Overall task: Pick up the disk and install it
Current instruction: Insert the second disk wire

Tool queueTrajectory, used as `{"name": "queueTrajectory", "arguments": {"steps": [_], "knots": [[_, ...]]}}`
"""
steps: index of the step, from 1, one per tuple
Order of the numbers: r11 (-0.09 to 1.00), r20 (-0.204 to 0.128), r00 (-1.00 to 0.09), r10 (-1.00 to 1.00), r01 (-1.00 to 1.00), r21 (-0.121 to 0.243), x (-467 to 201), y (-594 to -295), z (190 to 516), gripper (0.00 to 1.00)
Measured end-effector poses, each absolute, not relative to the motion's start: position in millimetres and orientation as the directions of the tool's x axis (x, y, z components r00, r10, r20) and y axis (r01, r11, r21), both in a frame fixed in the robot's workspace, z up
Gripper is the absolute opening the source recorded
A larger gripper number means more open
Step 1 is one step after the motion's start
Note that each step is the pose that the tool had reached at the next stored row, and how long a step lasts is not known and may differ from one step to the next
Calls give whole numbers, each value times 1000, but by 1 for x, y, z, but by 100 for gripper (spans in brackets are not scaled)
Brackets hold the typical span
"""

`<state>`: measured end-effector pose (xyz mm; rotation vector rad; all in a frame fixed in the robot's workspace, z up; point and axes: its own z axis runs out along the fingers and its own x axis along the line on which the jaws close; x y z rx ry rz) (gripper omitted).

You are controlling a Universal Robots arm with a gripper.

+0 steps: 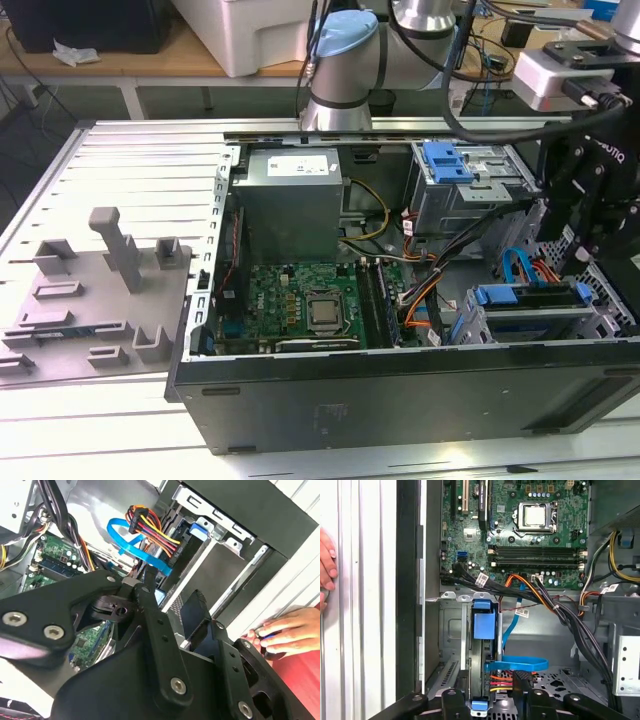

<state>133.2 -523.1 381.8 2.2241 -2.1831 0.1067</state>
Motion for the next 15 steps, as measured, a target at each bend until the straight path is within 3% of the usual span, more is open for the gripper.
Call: {"name": "queueTrajectory", "arguments": {"steps": [2,3,7,15], "knots": [[-20,65,17,-998,-999,-34,130,-523,383,46],[-20,65,17,-998,-999,-39,124,-523,385,33],[-20,65,17,-998,-999,-47,115,-523,387,11],[-20,65,16,-998,-999,-50,113,-523,387,11]]}}
